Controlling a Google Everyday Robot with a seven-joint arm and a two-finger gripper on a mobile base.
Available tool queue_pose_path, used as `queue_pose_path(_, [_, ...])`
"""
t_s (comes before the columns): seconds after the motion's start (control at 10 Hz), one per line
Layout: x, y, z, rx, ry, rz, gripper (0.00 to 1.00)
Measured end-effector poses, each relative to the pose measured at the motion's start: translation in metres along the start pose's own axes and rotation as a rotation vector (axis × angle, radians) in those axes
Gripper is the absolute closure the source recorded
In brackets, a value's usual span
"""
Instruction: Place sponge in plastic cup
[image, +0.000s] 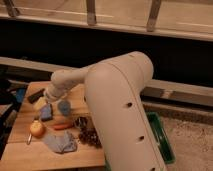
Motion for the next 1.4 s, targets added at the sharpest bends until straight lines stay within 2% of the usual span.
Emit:
queue_pose_path(0.1, [0.002,-0.001,0.007,-0.018,0.004,0.007,0.26])
queue_pose_path(0.3, [0.001,-0.009,0.014,-0.033,0.008,0.020,0.26])
queue_pose_path(0.5, [-0.001,-0.007,0.022,-0.044,0.019,0.018,0.26])
queue_pose_path(0.8, [0.000,-0.008,0.037,-0.049,0.059,0.020,0.26])
queue_pose_path(1.2, [0.019,-0.025,0.059,-0.074,0.088,0.071,0.26])
queue_pose_path(1.4, [0.020,-0.026,0.059,-0.078,0.090,0.078,0.26])
